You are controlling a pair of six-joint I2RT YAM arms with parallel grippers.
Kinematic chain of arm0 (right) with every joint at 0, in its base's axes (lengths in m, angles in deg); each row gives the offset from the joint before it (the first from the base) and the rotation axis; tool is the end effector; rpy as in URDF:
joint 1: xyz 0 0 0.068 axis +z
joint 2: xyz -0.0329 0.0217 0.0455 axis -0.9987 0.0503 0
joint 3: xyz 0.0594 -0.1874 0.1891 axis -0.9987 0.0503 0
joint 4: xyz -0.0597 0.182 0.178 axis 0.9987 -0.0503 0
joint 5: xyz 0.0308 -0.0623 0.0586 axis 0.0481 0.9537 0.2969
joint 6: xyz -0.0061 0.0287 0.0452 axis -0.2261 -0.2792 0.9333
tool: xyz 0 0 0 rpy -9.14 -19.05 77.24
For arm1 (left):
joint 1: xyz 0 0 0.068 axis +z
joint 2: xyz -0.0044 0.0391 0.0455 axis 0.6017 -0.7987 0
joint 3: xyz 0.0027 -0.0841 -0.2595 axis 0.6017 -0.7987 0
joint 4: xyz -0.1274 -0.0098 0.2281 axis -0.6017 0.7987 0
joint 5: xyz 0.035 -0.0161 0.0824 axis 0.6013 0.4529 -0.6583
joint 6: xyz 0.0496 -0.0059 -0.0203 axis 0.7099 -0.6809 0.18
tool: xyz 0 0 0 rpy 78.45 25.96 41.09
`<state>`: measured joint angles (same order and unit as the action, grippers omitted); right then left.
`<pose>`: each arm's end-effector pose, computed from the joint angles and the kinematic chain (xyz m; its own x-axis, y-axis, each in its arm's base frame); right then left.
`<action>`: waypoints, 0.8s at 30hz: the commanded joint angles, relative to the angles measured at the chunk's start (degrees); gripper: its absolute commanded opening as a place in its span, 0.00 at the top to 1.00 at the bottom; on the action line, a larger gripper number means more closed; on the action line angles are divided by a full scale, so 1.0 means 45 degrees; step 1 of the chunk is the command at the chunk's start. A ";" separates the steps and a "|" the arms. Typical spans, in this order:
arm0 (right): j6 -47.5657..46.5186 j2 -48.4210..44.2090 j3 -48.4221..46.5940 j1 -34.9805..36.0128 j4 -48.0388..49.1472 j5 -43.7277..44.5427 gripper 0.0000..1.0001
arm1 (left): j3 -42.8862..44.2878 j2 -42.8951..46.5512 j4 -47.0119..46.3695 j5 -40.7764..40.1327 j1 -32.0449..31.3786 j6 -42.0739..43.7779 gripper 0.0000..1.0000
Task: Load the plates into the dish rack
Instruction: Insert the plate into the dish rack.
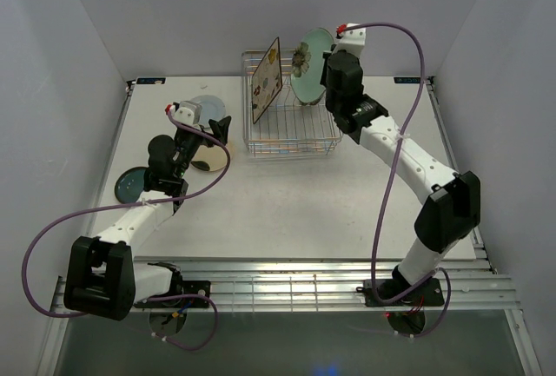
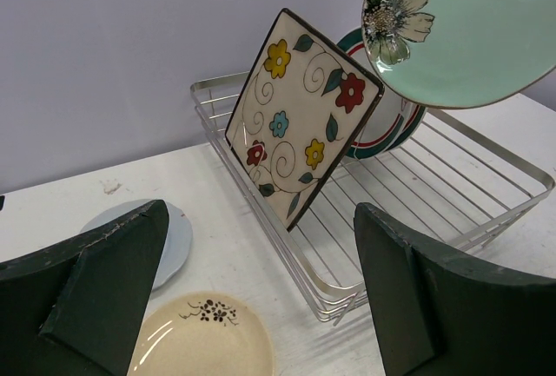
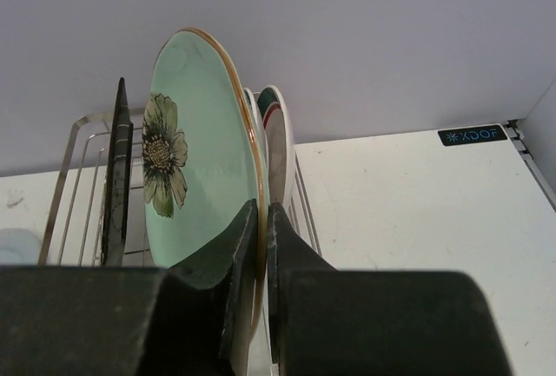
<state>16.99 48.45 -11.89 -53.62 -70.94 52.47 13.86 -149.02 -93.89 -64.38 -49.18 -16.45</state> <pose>0.3379 0.1962 0.4129 0.0120 0.1264 -0.9919 0.1169 0.9850 0.1269 0.2654 -0.0648 0.2894 0.1224 -0.0416 -0.9916 0.4065 0.9136 0.0118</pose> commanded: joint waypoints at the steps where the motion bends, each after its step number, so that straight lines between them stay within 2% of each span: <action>1: -0.0480 0.0409 -0.2204 0.0017 0.1479 0.1092 0.92 | -0.0097 0.0116 -0.0197 -0.0003 -0.0066 0.0055 0.02; 13: -0.1595 0.2734 -0.4705 0.0056 0.1264 0.1953 0.92 | -0.0077 0.0077 -0.0197 -0.0042 -0.0046 0.0075 0.02; 24: -0.4016 0.5018 -0.6697 0.0310 0.2355 0.2988 0.92 | -0.0038 -0.0079 -0.0217 -0.0140 -0.0066 0.0114 0.02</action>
<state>2.41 71.16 -36.30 -52.83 -72.93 62.40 13.83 -149.35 -93.93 -64.40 -49.18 -16.38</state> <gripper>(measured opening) 0.092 0.979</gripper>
